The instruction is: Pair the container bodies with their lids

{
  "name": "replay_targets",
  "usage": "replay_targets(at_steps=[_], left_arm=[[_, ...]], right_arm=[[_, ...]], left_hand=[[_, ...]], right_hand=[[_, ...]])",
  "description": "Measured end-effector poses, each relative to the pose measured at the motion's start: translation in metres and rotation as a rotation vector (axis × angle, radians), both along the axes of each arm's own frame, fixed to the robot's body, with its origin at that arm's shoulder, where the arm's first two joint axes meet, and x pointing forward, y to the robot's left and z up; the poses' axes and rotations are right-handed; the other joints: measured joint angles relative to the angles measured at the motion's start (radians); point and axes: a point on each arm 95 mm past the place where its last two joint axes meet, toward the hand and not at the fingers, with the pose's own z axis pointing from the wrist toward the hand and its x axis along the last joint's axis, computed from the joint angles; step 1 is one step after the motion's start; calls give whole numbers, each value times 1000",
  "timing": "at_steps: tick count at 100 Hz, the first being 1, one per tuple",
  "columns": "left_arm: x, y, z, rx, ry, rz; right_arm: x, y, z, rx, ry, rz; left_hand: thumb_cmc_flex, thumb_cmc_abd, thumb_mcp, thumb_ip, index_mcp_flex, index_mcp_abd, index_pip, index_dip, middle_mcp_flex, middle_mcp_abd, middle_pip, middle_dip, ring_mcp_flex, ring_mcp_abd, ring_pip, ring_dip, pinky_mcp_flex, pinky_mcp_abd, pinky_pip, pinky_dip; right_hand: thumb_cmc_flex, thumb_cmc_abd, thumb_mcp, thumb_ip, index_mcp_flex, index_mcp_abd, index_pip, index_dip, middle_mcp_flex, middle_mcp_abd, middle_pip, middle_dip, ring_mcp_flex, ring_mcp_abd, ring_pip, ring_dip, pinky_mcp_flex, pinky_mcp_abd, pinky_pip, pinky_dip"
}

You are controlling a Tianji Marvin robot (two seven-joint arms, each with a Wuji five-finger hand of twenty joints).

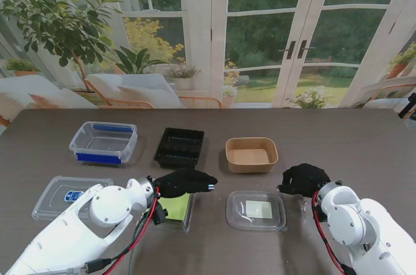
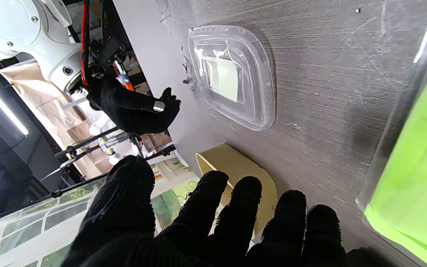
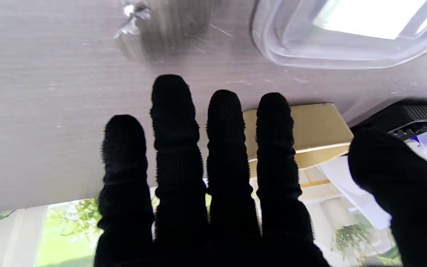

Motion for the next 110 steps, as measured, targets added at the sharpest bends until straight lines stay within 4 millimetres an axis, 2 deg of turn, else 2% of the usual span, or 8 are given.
replay_targets(at_steps=[19, 31, 39, 53, 65, 78, 91, 110], left_arm=[[1, -6, -4, 2, -16, 2], [2, -10, -7, 17, -33, -5], [3, -13, -9, 41, -44, -19], [6, -16, -12, 77, -64, -44], [9, -19, -13, 122, -80, -70], [13, -23, -11, 166, -83, -108], [17, -27, -11, 191, -74, -138], [22, -29, -17, 211, -53, -153]], right_arm=[[6, -8, -3, -18, 22, -22], [8, -10, -6, -24, 31, -25], [9, -11, -8, -28, 44, -23], [11, -12, -9, -31, 69, -20], [13, -12, -9, -40, 112, -10], [14, -14, -9, -69, 161, 5], [16, -16, -7, -82, 182, 15], [18, -17, -10, -93, 208, 28]], left_hand=[[92, 1, -19, 2, 72, 53, 16, -1, 136, 56, 40, 76, 77, 69, 145, 133, 87, 42, 65, 116], [135, 1, -12, 2, 119, 76, 37, 1, 229, 82, 104, 229, 103, 138, 344, 284, 126, 95, 177, 361], [146, 1, -3, 2, 141, 84, 47, 3, 278, 90, 167, 373, 127, 173, 520, 392, 100, 120, 463, 510], [142, -2, 145, 2, 180, 91, 65, -1, 341, 87, 392, 684, 208, 185, 839, 602, 85, 173, 1010, 475], [101, -17, 213, -5, 193, 99, 68, -22, 385, 73, 598, 829, 320, 186, 1009, 701, 206, 213, 1130, 589], [86, -25, 249, -7, 229, 102, 77, -27, 457, 53, 727, 887, 441, 184, 1137, 739, 356, 255, 1237, 649], [44, -35, 290, -7, 241, 104, 78, -35, 494, 42, 791, 909, 536, 165, 1215, 740, 475, 274, 1314, 650], [39, -35, 300, -7, 242, 106, 76, -45, 508, 39, 804, 919, 566, 161, 1248, 740, 526, 284, 1350, 637]], right_hand=[[0, 12, 6, 1, 0, -1, -20, -15, -38, 1, 104, 81, -25, 8, 196, 64, 0, -8, 68, 71], [31, -6, 71, -7, -2, -12, -5, -137, -39, 1, 177, 148, -20, 8, 352, 123, 0, -9, 145, 129], [54, -43, 133, -27, -2, -23, 19, -193, -38, 1, 232, 197, -2, -3, 466, 172, 0, -10, 214, 176], [105, -105, 237, -43, -2, -25, 40, -251, -12, 1, 338, 306, 80, -37, 657, 235, 0, -23, 346, 250], [105, -105, 279, -43, -2, -25, 28, -259, 36, -6, 405, 402, 149, -67, 777, 268, 0, -35, 433, 276], [105, -105, 291, -43, -1, -22, 3, -259, 93, -21, 448, 465, 167, -98, 889, 316, 0, -49, 493, 277], [105, -105, 296, -43, 21, -21, -9, -268, 118, -36, 472, 502, 168, -111, 940, 341, 0, -57, 516, 277], [103, -105, 303, -43, 42, -20, -10, -270, 118, -37, 472, 514, 168, -111, 945, 344, 0, -60, 521, 277]])
